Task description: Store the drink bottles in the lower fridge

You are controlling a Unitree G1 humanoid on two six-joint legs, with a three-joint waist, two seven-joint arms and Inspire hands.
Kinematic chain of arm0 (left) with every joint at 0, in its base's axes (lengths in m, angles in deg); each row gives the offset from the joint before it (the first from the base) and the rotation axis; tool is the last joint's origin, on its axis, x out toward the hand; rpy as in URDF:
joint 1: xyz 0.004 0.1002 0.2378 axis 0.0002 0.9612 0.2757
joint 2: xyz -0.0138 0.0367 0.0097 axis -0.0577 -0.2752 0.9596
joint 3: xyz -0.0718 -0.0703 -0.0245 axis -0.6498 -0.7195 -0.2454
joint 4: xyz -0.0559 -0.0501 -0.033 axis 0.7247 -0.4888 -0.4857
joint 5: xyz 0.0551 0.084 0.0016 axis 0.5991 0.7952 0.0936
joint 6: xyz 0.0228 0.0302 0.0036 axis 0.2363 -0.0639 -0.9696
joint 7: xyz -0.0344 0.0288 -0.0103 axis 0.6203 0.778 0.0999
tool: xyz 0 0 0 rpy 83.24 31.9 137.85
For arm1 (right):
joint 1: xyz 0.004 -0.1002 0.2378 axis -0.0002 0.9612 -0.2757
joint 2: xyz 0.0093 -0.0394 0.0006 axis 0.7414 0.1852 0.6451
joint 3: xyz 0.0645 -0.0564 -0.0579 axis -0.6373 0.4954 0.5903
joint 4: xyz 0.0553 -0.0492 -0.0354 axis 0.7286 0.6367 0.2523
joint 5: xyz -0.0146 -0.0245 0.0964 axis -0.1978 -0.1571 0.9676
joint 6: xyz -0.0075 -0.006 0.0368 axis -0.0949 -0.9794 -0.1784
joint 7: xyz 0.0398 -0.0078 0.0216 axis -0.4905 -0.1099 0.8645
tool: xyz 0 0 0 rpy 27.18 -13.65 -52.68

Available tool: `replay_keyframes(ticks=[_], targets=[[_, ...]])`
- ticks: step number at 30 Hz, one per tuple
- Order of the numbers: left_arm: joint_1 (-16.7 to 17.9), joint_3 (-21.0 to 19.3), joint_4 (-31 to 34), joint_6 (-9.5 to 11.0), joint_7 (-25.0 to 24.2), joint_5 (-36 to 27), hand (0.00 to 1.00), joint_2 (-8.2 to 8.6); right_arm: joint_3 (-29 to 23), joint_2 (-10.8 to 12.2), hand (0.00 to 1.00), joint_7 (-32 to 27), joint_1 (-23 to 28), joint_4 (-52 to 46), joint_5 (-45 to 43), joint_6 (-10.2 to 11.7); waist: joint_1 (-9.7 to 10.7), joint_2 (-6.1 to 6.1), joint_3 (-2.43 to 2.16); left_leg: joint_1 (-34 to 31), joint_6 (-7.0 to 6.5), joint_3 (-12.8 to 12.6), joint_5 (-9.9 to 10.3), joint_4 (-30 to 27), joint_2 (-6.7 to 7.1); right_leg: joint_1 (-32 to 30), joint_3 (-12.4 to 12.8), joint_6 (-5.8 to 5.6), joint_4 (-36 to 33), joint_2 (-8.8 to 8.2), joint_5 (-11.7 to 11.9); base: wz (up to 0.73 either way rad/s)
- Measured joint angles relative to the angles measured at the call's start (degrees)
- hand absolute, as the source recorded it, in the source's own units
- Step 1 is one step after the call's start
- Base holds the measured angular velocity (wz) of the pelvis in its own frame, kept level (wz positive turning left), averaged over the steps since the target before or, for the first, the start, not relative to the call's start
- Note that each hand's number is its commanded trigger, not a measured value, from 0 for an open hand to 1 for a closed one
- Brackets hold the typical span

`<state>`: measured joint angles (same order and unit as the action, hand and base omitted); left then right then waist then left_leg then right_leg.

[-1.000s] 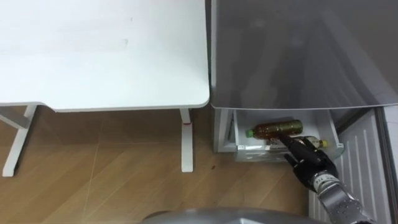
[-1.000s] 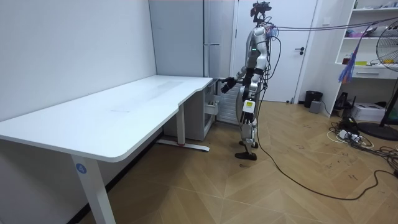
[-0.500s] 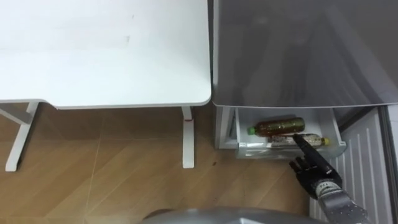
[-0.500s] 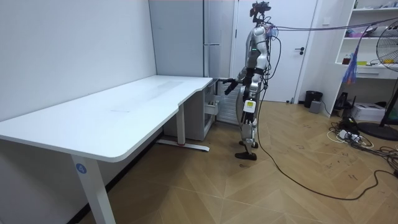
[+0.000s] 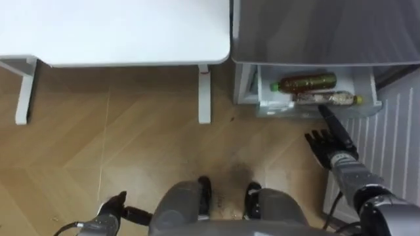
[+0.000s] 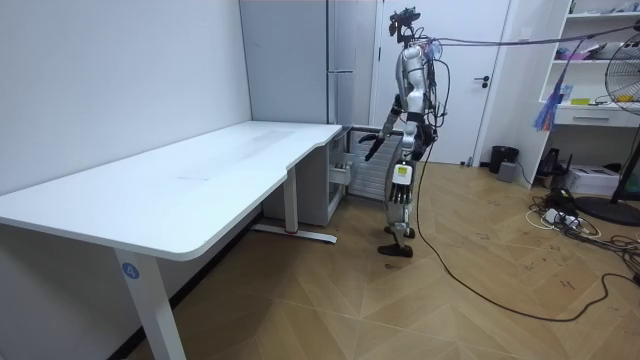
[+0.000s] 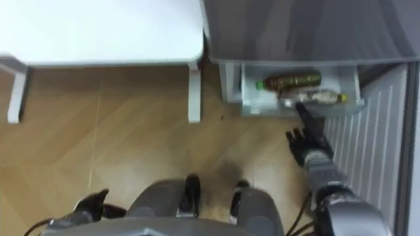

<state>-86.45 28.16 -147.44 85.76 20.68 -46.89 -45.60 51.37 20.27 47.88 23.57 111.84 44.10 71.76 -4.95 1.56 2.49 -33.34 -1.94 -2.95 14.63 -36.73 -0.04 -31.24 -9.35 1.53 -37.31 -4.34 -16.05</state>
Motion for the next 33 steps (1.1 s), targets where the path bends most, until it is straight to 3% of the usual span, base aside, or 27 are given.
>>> replay_keyframes(ticks=[3, 6, 10, 14, 16, 22, 24, 27, 33], targets=[[-0.89, 1.17, -0.08, -0.34, 1.23, -4.49, 0.0, -1.13, 0.11, -1.85, 0.0, -0.23, -0.68, 0.49, 2.09, -0.18, -1.09, -0.4, 0.02, -9.41, 0.26, 0.45, 2.35, -8.89, 0.08, -9.47, 0.34, 0.18, -9.47, -0.91, -3.29, 0.1], [-1.11, 3.16, -0.1, -1.35, 2.02, -6.94, 0.0, -1.48, 0.0, -3.19, 0.0, -0.27, -0.92, 0.73, 2.78, -0.68, -1.41, -0.66, 0.0, -16.35, -0.04, 0.58, 2.56, -14.42, 1.09, -16.65, 0.7, 0.33, -16.58, -2.85, -4.75, 0.17], [-2.07, 4.28, -0.25, -0.96, 2.26, -9.34, 0.0, -1.86, 0.06, -4.26, 0.0, -0.16, -2.94, 0.71, 3.69, -0.64, -1.67, -1.21, -0.03, -24.1, -0.35, 0.76, 2.77, -19.81, 1.81, -24.32, 0.73, 0.8, -22.87, -4.56, -5.51, 0.16], [-2.85, 6.52, 0.67, -0.61, 3.35, -12.41, 0.0, -2.04, 0.17, -5.32, 0.0, 0.54, -6.42, 0.5, 5.71, -0.59, -1.69, -1.9, -0.38, -31.41, -0.2, 0.76, 2.68, -23.71, 1.8, -31.26, 0.4, 1.11, -27.06, -5.58, -5.66, 0.14], [-3.37, 7.41, 2.69, -0.66, 3.37, -12.43, 0.0, -2.18, 0.17, -7.34, 0.0, 0.66, -8.72, 0.04, 5.61, -0.59, -1.61, -2.1, -0.48, -35.66, -0.14, 0.45, 2.65, -25.16, 1.78, -35.45, 0.28, 1.16, -29.13, -6.89, -5.68, 0.26], [-3.71, 9.7, 3.61, -0.26, 3.34, -15.93, 0.0, -4.23, 0.89, -10.07, 0.0, 0.67, -13.62, -2.66, 6.51, -0.53, -2.0, -2.96, -0.5, -41.11, -0.17, -0.23, 2.66, -29.1, 1.92, -40.81, 0.88, 1.23, -33.5, -8.0, -6.19, 0.09], [-3.5, 9.76, 3.6, 0.41, 3.44, -17.98, 0.0, -5.55, 1.02, -11.01, 0.0, 0.58, -14.0, -4.58, 6.63, -0.74, -1.61, -3.63, -0.45, -42.94, -0.21, -0.08, 2.68, -30.18, 2.72, -42.35, 0.67, 1.08, -35.01, -8.79, -6.83, 0.22], [-1.95, 10.16, 4.05, 0.51, 3.53, -19.18, 0.0, -6.69, 2.67, -11.81, 0.0, 0.56, -13.81, -4.19, 5.84, -0.89, -1.6, -4.24, -0.31, -44.22, -1.26, 0.25, 3.29, -32.11, 2.91, -43.25, 0.58, 0.72, -36.48, -9.17, -7.7, -0.01], [-0.28, 10.25, 7.92, 0.88, 3.37, -18.75, 0.0, -6.91, 2.68, -13.48, 0.0, 0.24, -13.67, -3.92, 5.69, -1.15, -0.93, -5.06, -0.11, -46.39, -2.23, -0.12, 3.85, -34.22, 6.47, -46.44, 2.91, -0.53, -40.1, -11.68, -9.27, 0.03]])
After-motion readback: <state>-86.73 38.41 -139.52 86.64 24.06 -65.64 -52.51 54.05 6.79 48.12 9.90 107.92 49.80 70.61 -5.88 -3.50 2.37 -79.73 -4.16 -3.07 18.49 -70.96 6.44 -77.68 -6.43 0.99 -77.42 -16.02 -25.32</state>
